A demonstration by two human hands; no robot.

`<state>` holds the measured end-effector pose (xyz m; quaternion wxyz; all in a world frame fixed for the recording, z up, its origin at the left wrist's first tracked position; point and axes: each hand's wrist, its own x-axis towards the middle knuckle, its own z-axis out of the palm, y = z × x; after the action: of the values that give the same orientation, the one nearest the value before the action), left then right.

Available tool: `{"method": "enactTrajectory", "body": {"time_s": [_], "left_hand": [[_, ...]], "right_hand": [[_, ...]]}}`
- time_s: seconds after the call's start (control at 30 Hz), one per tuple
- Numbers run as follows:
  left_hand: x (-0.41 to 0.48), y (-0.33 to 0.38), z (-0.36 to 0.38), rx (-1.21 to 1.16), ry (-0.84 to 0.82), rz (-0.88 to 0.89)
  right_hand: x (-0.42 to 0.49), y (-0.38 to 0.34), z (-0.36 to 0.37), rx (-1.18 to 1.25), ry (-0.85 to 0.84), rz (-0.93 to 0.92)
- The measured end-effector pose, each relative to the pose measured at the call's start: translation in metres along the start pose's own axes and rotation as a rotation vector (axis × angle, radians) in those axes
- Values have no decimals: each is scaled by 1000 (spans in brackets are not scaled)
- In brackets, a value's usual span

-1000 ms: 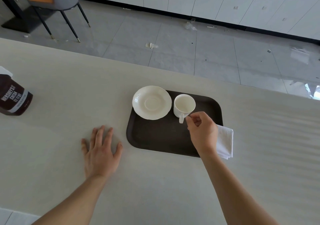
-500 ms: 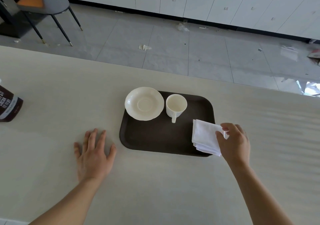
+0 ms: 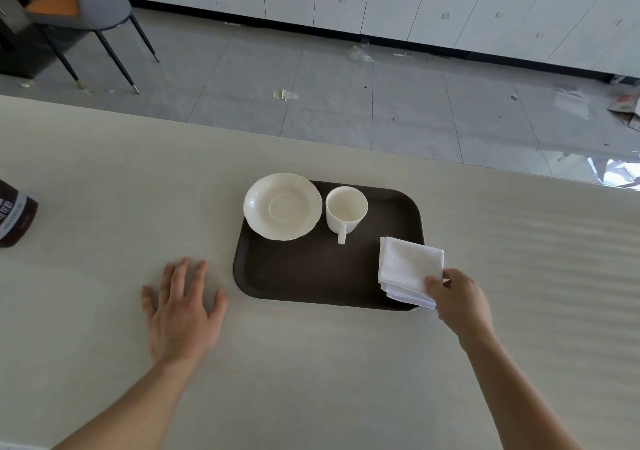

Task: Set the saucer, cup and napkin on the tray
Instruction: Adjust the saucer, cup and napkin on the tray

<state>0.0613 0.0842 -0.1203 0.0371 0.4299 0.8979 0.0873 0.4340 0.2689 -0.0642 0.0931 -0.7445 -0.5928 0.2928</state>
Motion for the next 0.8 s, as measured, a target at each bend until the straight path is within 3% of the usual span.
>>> {"method": "enactTrajectory", "body": {"time_s": [0.2, 0.8], "left_hand": [[1, -1, 0, -4, -1, 5], [0, 1, -3, 0, -26, -6]], "right_hand": [[8, -8, -4, 60, 112, -56], [50, -58, 15, 121, 160, -76]]}}
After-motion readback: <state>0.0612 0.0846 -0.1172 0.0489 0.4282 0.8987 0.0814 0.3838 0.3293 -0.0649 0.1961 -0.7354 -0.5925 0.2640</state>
